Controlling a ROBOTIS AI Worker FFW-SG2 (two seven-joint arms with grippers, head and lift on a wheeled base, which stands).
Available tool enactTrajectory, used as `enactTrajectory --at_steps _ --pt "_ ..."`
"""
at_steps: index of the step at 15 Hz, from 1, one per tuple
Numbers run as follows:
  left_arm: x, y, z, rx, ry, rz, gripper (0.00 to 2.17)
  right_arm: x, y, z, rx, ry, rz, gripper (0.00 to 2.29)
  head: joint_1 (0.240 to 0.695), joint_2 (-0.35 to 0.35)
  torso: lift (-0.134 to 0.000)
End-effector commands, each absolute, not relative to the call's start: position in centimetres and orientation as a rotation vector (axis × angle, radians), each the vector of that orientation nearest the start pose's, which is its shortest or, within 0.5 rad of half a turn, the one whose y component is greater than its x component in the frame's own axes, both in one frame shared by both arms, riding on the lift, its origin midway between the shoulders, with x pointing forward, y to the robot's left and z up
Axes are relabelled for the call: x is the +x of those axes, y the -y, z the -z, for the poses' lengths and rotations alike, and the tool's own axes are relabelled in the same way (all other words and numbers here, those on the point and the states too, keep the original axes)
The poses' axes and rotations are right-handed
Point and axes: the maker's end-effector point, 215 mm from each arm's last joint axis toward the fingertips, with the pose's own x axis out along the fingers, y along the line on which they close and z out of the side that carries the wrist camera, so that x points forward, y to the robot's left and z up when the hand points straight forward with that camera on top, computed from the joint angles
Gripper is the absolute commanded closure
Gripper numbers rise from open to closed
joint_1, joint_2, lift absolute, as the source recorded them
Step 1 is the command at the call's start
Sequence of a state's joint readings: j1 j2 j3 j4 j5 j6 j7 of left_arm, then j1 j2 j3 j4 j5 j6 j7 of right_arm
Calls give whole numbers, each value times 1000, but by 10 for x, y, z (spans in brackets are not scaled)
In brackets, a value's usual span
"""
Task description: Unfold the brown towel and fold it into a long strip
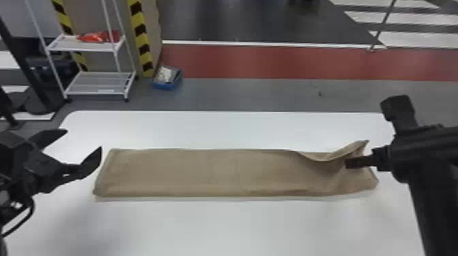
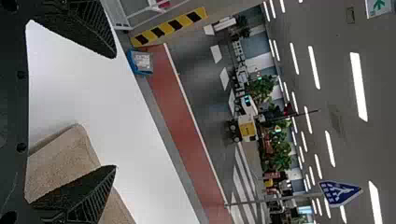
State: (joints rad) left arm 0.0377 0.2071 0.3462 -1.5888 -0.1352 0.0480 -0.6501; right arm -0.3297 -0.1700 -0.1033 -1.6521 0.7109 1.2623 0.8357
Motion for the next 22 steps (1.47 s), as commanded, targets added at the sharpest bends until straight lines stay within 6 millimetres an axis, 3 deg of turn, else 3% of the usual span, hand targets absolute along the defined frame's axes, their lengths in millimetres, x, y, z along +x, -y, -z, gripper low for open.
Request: enactTrajectory --at_steps 1,4,7,8,10,14,16,18,20,22 --pt "551 -369 359 306 -153 296 29 565 382 414 -207 -951 -5 87 695 -26 -115" --pt "549 -373 361 308 -153 297 29 576 421 404 -267 -962 149 87 695 -21 -115" --pt "548 -377 361 305 -152 289 29 571 462 390 -290 -953 285 90 695 -60 -115" --pt "548 -375 361 307 -150 294 29 569 466 391 -296 -955 300 90 695 -68 -115" --pt "549 -371 360 307 -144 300 29 558 455 408 -276 -971 255 90 695 -85 -115" --pt "548 -376 359 310 -144 292 29 545 401 414 -213 -978 145 90 695 -65 -115" --pt "547 -378 358 314 -142 291 29 558 383 402 -167 -967 119 90 695 -40 -115" --pt "545 -377 360 317 -141 293 29 572 369 408 -164 -991 103 90 695 -18 -115" --pt "545 -377 362 316 -138 296 33 590 366 415 -193 -1001 99 93 695 1 -115" --pt "545 -376 363 318 -138 303 33 595 378 421 -240 -1014 129 93 695 6 -115"
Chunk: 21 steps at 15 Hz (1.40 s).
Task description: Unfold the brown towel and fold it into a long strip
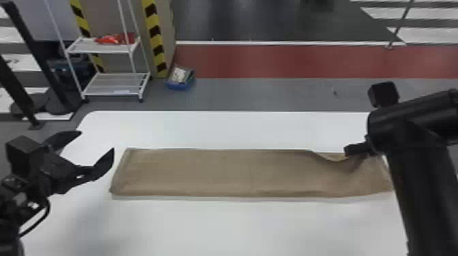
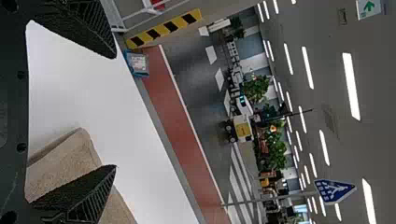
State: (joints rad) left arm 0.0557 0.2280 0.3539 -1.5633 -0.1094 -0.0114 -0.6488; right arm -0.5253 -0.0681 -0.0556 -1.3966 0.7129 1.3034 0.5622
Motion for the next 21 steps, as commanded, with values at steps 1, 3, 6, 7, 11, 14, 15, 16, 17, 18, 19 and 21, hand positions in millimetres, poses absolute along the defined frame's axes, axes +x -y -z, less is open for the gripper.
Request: enactTrajectory --at_steps 1,3,6,7,11,14,15,16,17,18,19,21 --pt "545 -377 363 320 -136 302 33 597 385 422 -262 -1018 147 93 695 4 -115" --pt "546 -378 363 323 -136 299 33 603 403 416 -301 -999 190 93 695 -5 -115" --pt "546 -372 367 320 -141 311 33 595 425 415 -313 -1005 245 97 695 -30 -115" --pt "547 -371 367 320 -141 312 33 588 432 416 -315 -1010 264 97 695 -36 -115" --pt "547 -373 365 326 -135 311 33 552 436 422 -236 -972 242 97 695 -58 -115" --pt "547 -367 368 325 -137 323 33 546 432 440 -149 -951 169 113 695 -59 -115" --pt "548 -365 369 325 -137 327 33 547 429 449 -118 -951 145 124 695 -59 -115" --pt "547 -365 371 325 -141 329 33 549 423 456 -103 -947 120 137 695 -60 -115" --pt "547 -367 372 326 -145 327 33 551 421 462 -96 -944 104 188 695 -62 -115" --pt "546 -368 371 329 -139 327 33 552 417 467 -80 -940 84 215 695 -60 -115" --pt "546 -369 371 329 -139 325 33 554 410 469 -58 -934 64 221 695 -56 -115" --pt "546 -370 372 330 -140 326 36 553 403 475 -44 -930 41 370 695 -47 -115"
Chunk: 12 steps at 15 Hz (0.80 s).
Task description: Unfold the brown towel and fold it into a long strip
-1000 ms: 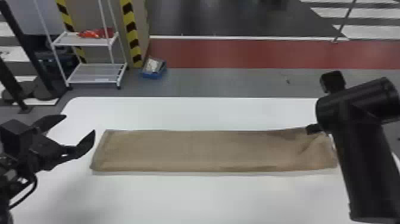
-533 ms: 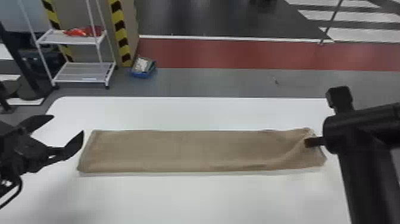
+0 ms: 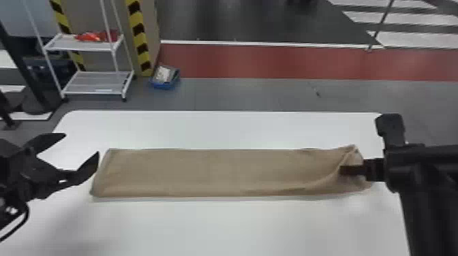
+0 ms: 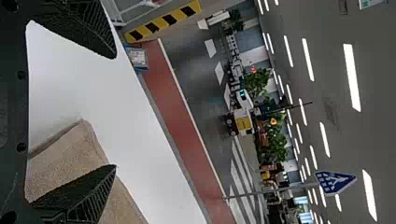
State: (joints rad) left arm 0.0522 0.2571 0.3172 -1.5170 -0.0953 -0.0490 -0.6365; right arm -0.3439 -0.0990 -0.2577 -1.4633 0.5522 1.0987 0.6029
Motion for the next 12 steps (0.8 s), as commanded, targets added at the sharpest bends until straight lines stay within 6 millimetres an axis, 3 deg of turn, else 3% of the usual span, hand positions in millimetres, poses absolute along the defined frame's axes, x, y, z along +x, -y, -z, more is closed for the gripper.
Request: enactTrajectory --at_steps 1,3,5,6,7,9,12 --pt "546 -369 373 329 -142 327 36 550 403 477 -41 -930 38 512 695 -42 -115" --pt "546 -370 375 328 -144 325 36 545 401 476 -16 -915 27 684 695 -34 -115" --pt "546 -370 375 328 -143 325 36 543 407 470 -1 -896 35 998 695 -32 -115" --pt "546 -369 374 330 -139 328 36 538 411 471 12 -893 43 1001 695 -32 -115" --pt "546 -369 375 330 -140 326 36 535 413 471 18 -894 44 967 695 -36 -115" --pt "546 -370 376 329 -141 323 36 531 418 466 16 -887 55 434 695 -41 -115" --pt "546 -368 378 328 -144 326 36 530 419 463 19 -886 62 421 695 -49 -115"
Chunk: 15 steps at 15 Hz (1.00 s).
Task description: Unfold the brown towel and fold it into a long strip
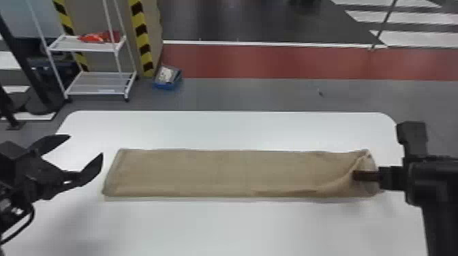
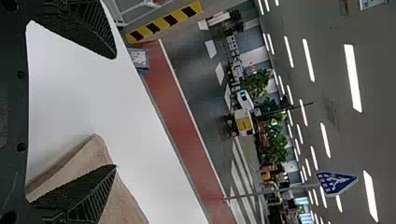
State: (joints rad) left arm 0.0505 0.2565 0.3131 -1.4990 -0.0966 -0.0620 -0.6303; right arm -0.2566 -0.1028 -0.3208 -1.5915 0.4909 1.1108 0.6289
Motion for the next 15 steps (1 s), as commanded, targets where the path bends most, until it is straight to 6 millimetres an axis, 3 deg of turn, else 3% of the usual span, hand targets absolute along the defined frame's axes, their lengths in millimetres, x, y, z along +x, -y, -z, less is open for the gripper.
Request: enactTrajectory --at_steps 1,4,8,10,15 --pt "546 -367 378 328 -144 327 36 530 420 459 22 -883 65 367 695 -50 -115" --pt "546 -368 379 326 -147 327 36 530 416 458 15 -888 63 383 695 -53 -115" --pt "545 -368 380 332 -142 329 36 527 418 462 9 -894 65 920 695 -48 -115" --pt "545 -369 380 331 -143 327 36 526 421 452 19 -871 69 1025 695 -49 -115" --pt "545 -368 379 336 -141 331 39 482 437 427 115 -847 122 1021 695 -58 -115"
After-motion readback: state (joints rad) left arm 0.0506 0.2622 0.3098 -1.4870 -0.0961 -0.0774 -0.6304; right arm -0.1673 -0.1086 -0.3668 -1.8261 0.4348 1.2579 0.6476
